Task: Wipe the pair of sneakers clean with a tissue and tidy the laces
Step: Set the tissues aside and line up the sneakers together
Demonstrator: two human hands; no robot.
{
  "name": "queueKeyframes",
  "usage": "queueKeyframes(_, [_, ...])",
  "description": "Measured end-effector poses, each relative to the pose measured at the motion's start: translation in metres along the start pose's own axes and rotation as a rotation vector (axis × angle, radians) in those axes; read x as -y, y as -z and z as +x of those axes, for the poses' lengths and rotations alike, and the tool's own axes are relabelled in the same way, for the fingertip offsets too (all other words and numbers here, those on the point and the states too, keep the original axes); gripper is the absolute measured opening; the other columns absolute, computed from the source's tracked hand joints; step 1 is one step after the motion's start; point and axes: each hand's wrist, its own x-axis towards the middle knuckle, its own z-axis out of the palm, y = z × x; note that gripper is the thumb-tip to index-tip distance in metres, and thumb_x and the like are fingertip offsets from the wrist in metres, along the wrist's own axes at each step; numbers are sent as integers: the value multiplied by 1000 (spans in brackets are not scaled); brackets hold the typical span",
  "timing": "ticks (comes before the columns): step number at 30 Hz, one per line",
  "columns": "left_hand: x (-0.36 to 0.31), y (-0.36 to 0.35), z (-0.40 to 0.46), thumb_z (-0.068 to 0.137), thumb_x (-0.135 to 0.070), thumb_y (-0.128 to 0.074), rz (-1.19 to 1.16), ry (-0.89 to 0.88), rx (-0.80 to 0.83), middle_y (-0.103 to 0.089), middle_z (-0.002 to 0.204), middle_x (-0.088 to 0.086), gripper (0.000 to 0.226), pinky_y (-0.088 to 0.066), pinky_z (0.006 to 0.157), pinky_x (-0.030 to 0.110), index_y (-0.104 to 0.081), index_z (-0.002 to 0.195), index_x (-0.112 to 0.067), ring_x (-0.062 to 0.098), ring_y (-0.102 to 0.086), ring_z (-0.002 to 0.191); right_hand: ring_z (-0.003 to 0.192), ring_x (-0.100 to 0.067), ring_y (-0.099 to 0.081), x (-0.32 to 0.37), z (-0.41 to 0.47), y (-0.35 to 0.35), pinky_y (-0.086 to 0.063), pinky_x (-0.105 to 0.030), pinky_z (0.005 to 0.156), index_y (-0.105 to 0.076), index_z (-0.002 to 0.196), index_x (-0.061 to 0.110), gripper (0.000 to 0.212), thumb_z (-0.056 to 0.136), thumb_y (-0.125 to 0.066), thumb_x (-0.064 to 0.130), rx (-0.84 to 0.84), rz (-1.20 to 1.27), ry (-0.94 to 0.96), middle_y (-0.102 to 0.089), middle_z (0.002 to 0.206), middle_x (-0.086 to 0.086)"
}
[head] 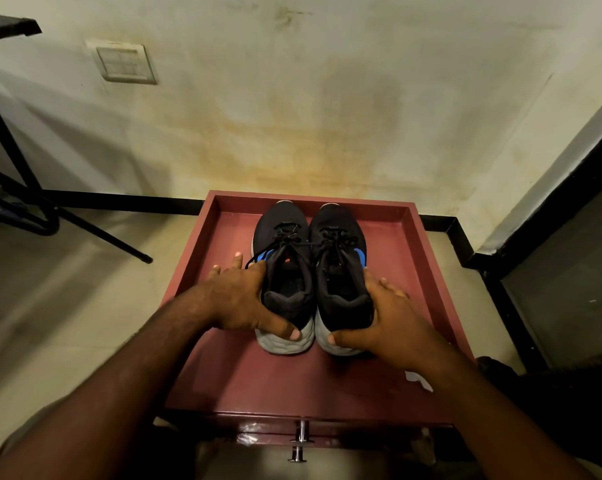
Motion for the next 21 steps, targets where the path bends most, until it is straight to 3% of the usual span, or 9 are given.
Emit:
queueKeyframes(3, [-12, -2, -8, 48, -96, -65, 162, 55, -94, 25, 167, 18, 164, 13, 123, 61, 22, 159, -13, 38, 30, 151, 160, -23, 14, 11, -2, 2, 2, -47, 127, 7, 164, 28, 140, 64, -77, 78, -67, -251, 27, 5, 174, 6])
queueKeyframes(5, [-23, -7, -13, 51, -96, -64, 275, 48, -173, 41, 158, 22, 166, 16, 120, 64, 33, 153, -6, 39, 42, 144, 157, -20, 24, 15, 0, 1, 11, -42, 124, 13, 164, 23, 146, 62, -69, 87, -120, -380, 75, 14, 173, 5])
queueKeyframes(11, [-33, -11, -12, 71, -83, -65, 272, 18, -120, 21, 168, 20, 147, 14, 120, 66, 22, 156, 0, 38, 33, 149, 156, -20, 27, 15, 10, -1, 9, -46, 126, 4, 165, 25, 146, 56, -68, 91, -120, -439, 68, 4, 174, 7])
queueKeyframes(21, [-39, -14, -14, 77, -71, -73, 180, -16, -139, 21, 169, 17, 140, 8, 123, 63, 17, 159, -3, 35, 27, 153, 159, -20, 16, 23, -7, -3, 4, -47, 128, 1, 165, 26, 135, 66, -74, 79, -143, -309, 43, -1, 174, 6])
